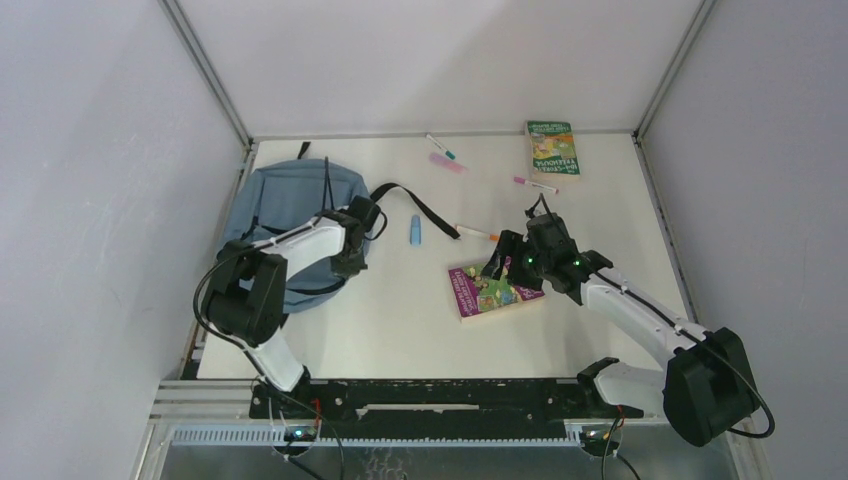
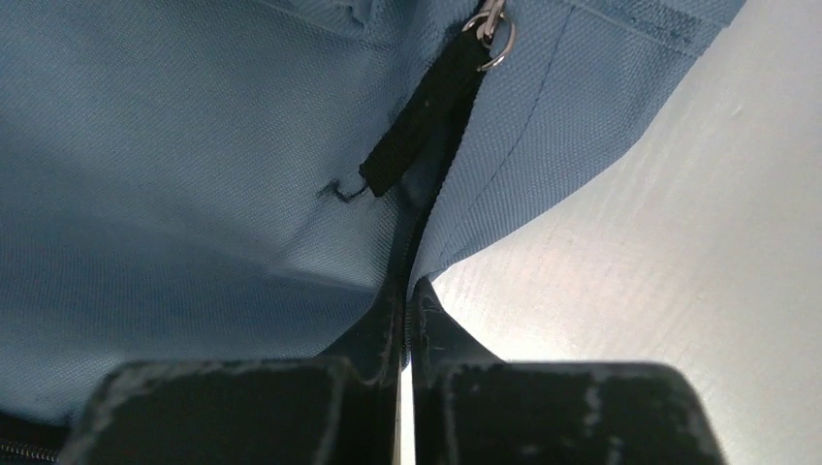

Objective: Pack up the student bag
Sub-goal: Adjust the student bag at the center of the board.

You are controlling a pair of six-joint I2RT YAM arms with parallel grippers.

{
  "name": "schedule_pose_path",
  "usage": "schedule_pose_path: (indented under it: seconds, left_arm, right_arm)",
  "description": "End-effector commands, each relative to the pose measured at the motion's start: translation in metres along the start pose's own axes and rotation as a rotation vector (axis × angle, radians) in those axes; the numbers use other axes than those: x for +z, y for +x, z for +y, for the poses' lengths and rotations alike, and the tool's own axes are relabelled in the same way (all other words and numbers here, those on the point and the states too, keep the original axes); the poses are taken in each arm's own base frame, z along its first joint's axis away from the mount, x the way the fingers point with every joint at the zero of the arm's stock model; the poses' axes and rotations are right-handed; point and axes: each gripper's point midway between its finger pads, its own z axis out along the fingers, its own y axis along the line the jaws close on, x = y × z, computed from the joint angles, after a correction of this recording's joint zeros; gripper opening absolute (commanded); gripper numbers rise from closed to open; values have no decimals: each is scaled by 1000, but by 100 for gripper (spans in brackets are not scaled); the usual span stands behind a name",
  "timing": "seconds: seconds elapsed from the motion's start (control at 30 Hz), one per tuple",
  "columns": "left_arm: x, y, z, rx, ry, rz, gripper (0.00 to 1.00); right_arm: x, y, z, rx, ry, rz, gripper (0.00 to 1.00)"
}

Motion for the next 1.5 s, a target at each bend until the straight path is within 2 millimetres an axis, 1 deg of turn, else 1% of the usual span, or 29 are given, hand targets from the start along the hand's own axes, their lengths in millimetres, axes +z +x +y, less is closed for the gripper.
schedule_pose_path:
  seconds: [0.0,0.07,0.13,0.17,0.23,0.27,0.3,0.37,0.4,0.43,0.47,0.5,0.57,0.6,0.67,0.8,0.9,0.97,1.03,1.07,1.13,1.17,1.2,1.27,1.33,1.37,1.47]
  left_arm:
    - [-34,-39,-29,-175,144,-77,0]
    - [-55,-54,-46,-262,251,-90,0]
    - [-70,-67,-68,-325,359,-76,0]
    - [-78,-80,-77,-347,400,-85,0]
    - [-83,-93,-90,-392,433,-59,0]
    - [-87,-101,-97,-415,463,-47,5]
    - [-91,-109,-105,-438,505,-41,16]
    - [-105,-124,-122,-457,620,-46,50]
    - [-113,-129,-127,-444,667,-51,60]
    - [-121,-132,-127,-425,690,-62,63]
    - [-132,-135,-125,-401,709,-86,64]
    - [-139,-137,-119,-369,710,-121,64]
    - [-148,-137,-100,-311,665,-196,61]
    - [-147,-133,-90,-265,638,-226,60]
    - [-145,-124,-63,-186,545,-279,60]
    - [-133,-91,-14,-100,355,-284,63]
    - [-122,-65,19,-96,232,-258,64]
    - [-114,-50,41,-129,153,-221,64]
    - [-100,-38,58,-193,120,-177,64]
    - [-92,-33,62,-236,126,-150,63]
    - [-74,-24,59,-328,195,-97,62]
    - [-65,-18,54,-363,236,-68,61]
    - [-57,-7,46,-384,273,-26,61]
    - [-50,2,27,-399,343,16,60]
    - [-48,11,4,-396,416,56,59]
    - [-52,16,-10,-375,448,66,59]
    - [-64,23,-39,-325,490,81,59]
  right_arm:
    - [-7,-18,19,-41,-62,-50,79]
    - [-8,-18,18,-43,-57,-51,79]
    - [-8,-18,16,-41,-51,-49,79]
    - [-8,-18,16,-41,-52,-48,80]
    - [-9,-18,17,-39,-55,-50,80]
    - [-9,-18,17,-40,-56,-50,80]
    - [-10,-17,17,-39,-54,-48,80]
    - [-11,-15,15,-38,-45,-43,80]
    - [-12,-14,14,-39,-41,-41,80]
    - [-13,-13,12,-38,-34,-38,80]
    - [-15,-13,11,-39,-26,-40,80]
    - [-16,-12,8,-39,-15,-42,80]
    - [-19,-12,5,-42,1,-47,80]
    - [-19,-12,4,-44,4,-50,80]
    - [-19,-13,5,-42,2,-51,80]
    - [-16,-16,7,-25,-8,-58,80]
    - [-17,-20,7,-18,-5,-78,80]
    - [-17,-23,8,-23,-8,-90,80]
    - [-17,-24,8,-27,-8,-93,79]
    - [-16,-24,8,-29,-8,-90,79]
    - [-14,-24,8,-36,0,-86,79]
    - [-13,-23,6,-41,13,-85,79]
    - [-11,-22,2,-44,35,-84,79]
    - [-11,-21,-10,-31,101,-91,79]
    - [-12,-23,-26,-21,174,-104,79]
    - [-13,-25,-33,-15,200,-108,79]
    - [-17,-30,-51,15,249,-114,79]
